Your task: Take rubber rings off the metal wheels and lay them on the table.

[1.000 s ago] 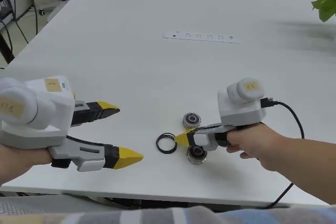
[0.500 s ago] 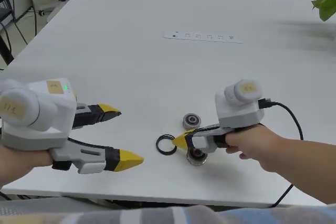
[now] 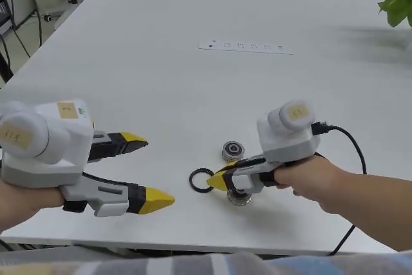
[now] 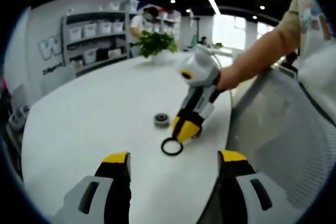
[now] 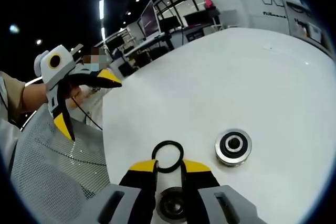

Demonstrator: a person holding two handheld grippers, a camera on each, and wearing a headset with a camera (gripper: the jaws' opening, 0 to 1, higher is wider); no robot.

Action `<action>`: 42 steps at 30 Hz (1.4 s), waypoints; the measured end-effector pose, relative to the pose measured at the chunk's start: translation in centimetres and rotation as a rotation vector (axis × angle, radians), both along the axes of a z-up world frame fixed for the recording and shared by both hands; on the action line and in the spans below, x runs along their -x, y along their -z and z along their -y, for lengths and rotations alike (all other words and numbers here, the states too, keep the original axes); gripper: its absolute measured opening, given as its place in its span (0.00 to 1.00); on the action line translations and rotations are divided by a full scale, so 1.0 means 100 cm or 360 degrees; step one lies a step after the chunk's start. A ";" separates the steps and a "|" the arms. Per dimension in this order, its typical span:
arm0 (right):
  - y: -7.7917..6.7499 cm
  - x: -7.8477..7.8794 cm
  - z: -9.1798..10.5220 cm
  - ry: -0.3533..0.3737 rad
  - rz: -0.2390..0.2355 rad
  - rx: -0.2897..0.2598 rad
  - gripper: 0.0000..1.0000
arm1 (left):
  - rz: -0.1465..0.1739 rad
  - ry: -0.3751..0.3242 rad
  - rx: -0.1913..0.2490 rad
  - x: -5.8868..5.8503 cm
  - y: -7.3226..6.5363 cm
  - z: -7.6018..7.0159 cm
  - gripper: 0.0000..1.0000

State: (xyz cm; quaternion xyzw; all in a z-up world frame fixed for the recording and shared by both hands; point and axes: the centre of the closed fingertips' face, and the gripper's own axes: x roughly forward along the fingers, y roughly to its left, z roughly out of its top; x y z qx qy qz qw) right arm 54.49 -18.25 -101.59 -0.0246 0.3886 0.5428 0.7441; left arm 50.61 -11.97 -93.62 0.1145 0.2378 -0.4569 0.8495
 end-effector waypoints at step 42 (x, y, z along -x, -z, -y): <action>-0.097 -0.002 0.075 0.0172 0.0453 -0.0145 0.50 | 0.0103 -0.0069 0.0077 -0.003 -0.041 0.001 0.74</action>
